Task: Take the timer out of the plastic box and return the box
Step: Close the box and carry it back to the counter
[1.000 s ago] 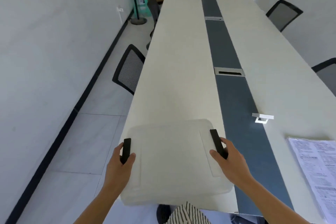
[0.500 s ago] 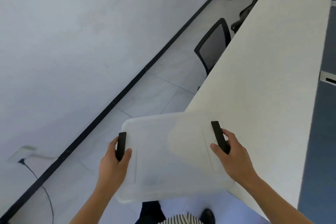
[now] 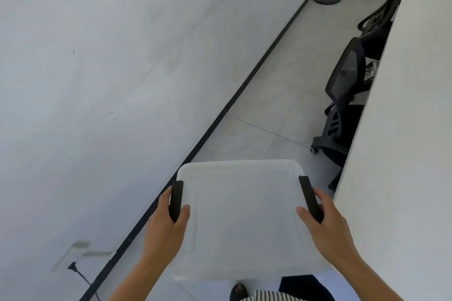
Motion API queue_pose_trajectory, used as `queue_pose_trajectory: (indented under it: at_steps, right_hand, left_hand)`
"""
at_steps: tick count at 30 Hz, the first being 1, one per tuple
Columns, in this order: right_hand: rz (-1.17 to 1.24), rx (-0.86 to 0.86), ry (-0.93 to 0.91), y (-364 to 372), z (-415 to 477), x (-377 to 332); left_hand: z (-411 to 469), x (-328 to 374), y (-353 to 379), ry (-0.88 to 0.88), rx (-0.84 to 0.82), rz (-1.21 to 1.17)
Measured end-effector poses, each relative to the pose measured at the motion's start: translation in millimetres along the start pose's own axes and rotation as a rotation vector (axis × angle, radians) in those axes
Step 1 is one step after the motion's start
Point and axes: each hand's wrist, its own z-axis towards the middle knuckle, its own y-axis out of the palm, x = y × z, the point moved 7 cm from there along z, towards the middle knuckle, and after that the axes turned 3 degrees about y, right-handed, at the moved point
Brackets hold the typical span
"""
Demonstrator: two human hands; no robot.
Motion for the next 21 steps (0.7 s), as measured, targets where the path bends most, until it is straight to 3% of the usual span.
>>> queue_pose_trajectory:
  at_steps: [9,21]
  right_hand:
    - [0.035,0.132,0.056,-8.5,116.6,-81.1]
    - [0.064,0.155,0.022,-36.9,350.4,-215.0]
  left_hand:
    - [172.6,76.5,23.1,0.112,-0.115,-0.030]
    - [411.8,207.5,46.3,0.156,-0.078,-0.042]
